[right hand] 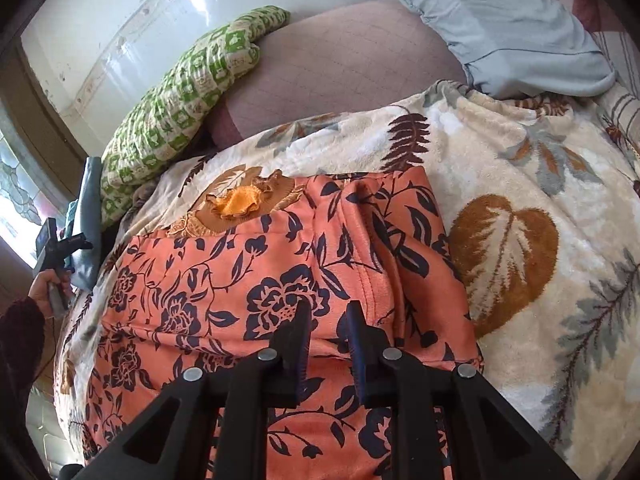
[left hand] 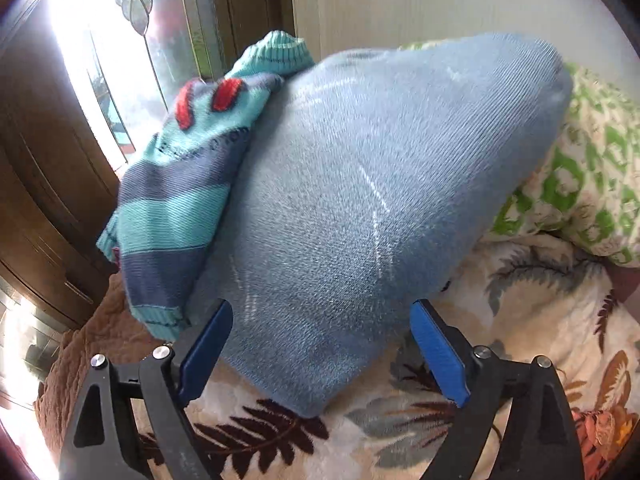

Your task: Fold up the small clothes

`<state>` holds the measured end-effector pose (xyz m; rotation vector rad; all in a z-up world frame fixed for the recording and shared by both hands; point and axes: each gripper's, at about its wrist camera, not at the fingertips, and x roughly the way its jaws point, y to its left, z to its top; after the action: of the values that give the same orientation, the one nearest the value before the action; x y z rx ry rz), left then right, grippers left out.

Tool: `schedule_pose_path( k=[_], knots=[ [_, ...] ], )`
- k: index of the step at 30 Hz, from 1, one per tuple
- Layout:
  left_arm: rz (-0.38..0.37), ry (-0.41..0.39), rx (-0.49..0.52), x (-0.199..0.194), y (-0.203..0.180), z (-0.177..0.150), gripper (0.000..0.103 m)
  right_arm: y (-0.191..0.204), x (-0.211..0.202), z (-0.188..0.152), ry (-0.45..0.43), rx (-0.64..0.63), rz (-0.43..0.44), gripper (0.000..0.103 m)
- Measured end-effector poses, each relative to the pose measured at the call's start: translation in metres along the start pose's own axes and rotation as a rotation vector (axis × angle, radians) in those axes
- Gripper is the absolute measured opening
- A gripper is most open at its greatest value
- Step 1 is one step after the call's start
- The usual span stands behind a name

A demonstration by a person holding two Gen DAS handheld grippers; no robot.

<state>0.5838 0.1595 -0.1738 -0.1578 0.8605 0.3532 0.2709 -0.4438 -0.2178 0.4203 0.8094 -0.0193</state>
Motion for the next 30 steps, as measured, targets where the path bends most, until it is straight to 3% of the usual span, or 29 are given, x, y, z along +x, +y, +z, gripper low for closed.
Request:
schedule_pose_path(
  k=[1,4,7,9,10,11,13,17,21,25,27,28,29,30],
  knots=[
    [-0.020,-0.030,-0.006,-0.015,0.012,0.001,0.091,0.001,-0.004,-0.001,-0.012,0.000,0.010,0.021],
    [0.050,-0.059,-0.082,-0.034,0.060,0.020,0.091,0.005,-0.015,-0.005,-0.035,-0.006,0.027,0.021],
    [0.165,0.081,-0.155,-0.008,0.111,0.046,0.091,0.011,-0.021,-0.009,-0.055,-0.032,0.017,0.021],
    [0.287,0.143,-0.184,-0.006,0.128,0.041,0.088,0.011,-0.024,-0.010,-0.058,-0.030,-0.006,0.021],
    [0.259,0.122,-0.199,-0.015,0.131,0.033,0.089,0.010,-0.027,-0.011,-0.052,-0.019,-0.011,0.021],
    [0.176,0.106,-0.191,-0.026,0.130,0.023,0.089,0.009,-0.033,-0.011,-0.047,-0.006,0.002,0.021],
    [0.076,0.111,-0.090,-0.047,0.114,-0.004,0.089,0.008,-0.053,-0.016,-0.059,0.000,0.028,0.021],
    [-0.129,0.111,0.114,-0.108,0.078,-0.086,0.089,0.005,-0.097,-0.035,-0.071,-0.021,0.048,0.021],
    [-0.329,0.134,0.195,-0.168,0.063,-0.162,0.089,0.000,-0.137,-0.064,-0.036,-0.039,0.062,0.021],
    [-0.407,0.172,0.313,-0.220,0.043,-0.233,0.089,-0.004,-0.172,-0.103,0.004,-0.045,0.091,0.021],
    [-0.389,0.191,0.379,-0.232,0.035,-0.263,0.089,-0.009,-0.183,-0.124,0.033,-0.029,0.087,0.029],
    [-0.388,0.217,0.396,-0.233,0.033,-0.275,0.089,-0.012,-0.187,-0.134,0.047,-0.021,0.085,0.038],
    [-0.384,0.255,0.403,-0.231,0.034,-0.286,0.089,-0.017,-0.189,-0.143,0.058,-0.004,0.088,0.055],
    [-0.368,0.288,0.394,-0.227,0.037,-0.295,0.089,-0.022,-0.191,-0.152,0.070,0.023,0.095,0.059]
  ],
)
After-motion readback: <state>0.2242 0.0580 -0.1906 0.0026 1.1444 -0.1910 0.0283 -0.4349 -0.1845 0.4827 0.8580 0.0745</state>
